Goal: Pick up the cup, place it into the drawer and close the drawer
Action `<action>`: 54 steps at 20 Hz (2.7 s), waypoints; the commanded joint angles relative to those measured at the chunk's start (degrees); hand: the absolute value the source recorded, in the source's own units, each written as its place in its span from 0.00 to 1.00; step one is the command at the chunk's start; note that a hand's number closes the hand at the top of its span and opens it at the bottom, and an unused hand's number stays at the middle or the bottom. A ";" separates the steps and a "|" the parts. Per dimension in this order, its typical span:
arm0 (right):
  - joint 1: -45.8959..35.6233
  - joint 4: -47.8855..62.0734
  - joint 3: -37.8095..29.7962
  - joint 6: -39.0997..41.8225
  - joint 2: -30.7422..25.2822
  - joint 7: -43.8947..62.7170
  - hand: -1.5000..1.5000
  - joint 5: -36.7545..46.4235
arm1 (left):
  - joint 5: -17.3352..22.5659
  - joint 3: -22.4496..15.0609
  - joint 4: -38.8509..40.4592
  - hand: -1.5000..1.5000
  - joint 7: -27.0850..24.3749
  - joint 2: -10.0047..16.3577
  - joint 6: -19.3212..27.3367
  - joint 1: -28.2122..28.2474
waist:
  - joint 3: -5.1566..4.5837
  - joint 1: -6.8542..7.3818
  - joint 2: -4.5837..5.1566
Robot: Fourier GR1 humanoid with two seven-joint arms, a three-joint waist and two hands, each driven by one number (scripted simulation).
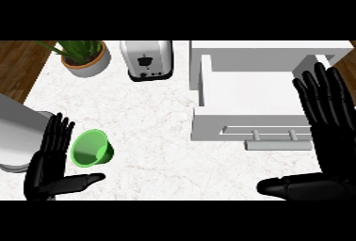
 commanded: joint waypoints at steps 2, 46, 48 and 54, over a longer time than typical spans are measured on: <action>-2.25 -0.67 -0.48 -0.28 -0.68 3.76 0.00 -0.87 | -0.07 1.45 6.08 0.00 -4.30 1.60 -1.93 -0.66 | -0.01 0.05 -0.01; -3.42 3.64 -2.77 2.19 -1.74 0.89 0.00 -2.15 | 3.33 4.87 53.50 0.00 -30.36 7.50 -14.02 -18.73 | -0.02 0.02 0.02; -2.43 -1.23 -3.94 2.95 -2.87 4.52 0.00 -5.47 | 2.24 5.45 61.98 0.00 -35.18 7.56 -15.51 -23.14 | -0.11 -0.77 0.21; -2.54 1.44 -4.09 2.74 -2.35 2.49 0.00 -4.60 | 4.05 4.12 58.08 1.00 -30.94 6.81 -19.27 -24.08 | -0.04 -0.21 0.10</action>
